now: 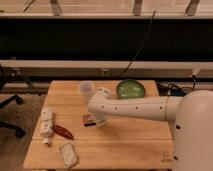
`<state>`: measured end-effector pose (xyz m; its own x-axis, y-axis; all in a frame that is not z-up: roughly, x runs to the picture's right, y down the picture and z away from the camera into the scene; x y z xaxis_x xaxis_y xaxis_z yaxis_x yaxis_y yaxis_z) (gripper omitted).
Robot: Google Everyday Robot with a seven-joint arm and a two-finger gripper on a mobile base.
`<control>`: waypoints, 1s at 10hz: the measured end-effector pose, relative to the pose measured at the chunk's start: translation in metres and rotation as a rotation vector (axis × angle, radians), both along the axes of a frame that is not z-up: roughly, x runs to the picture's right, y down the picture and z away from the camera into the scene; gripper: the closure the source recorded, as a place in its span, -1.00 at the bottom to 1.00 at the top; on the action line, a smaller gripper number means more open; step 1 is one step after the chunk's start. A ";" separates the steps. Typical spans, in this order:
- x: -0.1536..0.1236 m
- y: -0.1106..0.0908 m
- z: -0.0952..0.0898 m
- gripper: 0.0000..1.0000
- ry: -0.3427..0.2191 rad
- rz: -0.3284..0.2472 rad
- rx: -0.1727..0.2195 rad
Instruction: Push the eraser across the table
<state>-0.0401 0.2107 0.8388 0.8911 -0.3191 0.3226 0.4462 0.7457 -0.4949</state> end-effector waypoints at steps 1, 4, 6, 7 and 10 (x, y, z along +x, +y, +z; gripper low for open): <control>0.000 0.000 0.000 1.00 0.000 -0.002 -0.001; -0.011 -0.005 0.009 1.00 -0.014 -0.027 0.008; -0.009 -0.005 0.005 1.00 -0.016 -0.026 0.005; -0.009 -0.005 0.005 1.00 -0.014 -0.028 0.004; -0.016 -0.011 0.013 1.00 -0.026 -0.050 0.020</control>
<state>-0.0562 0.1992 0.8520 0.8651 -0.3697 0.3390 0.4959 0.7315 -0.4680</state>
